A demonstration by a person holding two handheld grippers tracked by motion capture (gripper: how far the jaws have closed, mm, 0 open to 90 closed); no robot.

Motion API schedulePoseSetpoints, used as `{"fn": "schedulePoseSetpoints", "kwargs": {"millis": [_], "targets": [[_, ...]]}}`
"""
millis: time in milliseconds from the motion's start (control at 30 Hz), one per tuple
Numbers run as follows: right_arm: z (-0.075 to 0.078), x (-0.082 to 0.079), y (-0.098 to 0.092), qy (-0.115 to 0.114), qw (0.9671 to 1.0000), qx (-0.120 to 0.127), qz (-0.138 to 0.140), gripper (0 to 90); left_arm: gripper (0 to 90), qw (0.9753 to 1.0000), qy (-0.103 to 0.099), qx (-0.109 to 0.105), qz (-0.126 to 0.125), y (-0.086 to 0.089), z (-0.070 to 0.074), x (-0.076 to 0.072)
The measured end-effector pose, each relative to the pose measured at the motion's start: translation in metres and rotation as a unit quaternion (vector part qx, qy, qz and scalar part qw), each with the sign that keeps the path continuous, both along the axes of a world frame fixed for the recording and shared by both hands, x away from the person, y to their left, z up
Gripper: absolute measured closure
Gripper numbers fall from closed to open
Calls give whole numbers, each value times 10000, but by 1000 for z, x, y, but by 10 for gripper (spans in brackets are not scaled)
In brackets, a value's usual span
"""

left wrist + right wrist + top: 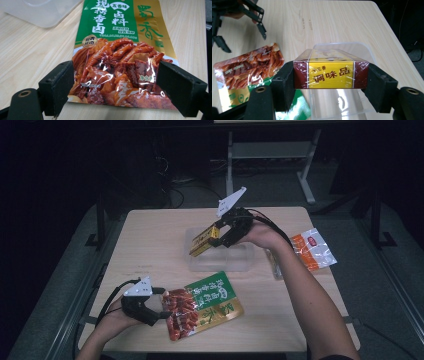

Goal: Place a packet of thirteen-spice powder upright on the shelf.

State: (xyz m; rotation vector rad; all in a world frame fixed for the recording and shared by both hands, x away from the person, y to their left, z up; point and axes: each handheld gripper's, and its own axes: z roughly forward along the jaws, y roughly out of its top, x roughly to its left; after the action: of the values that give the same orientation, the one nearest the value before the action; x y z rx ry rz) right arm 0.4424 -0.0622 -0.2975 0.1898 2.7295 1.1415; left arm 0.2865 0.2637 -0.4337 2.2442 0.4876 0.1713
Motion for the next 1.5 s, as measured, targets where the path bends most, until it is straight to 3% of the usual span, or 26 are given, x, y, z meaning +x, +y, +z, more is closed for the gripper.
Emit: {"fn": "schedulePoseSetpoints", "kwargs": {"millis": [300,633,1500], "targets": [[0,18,19,18,9997,-245,-73,319,146,10000,15,11,-31,2,0,0],[-14,33,34,135,9992,-341,-126,317,146,9999,53,53,-75,1,-2,-1],[-29,46,55,144,9996,-221,-47,314,146,9996,151,127,-214,-2,-3,-2]]}}
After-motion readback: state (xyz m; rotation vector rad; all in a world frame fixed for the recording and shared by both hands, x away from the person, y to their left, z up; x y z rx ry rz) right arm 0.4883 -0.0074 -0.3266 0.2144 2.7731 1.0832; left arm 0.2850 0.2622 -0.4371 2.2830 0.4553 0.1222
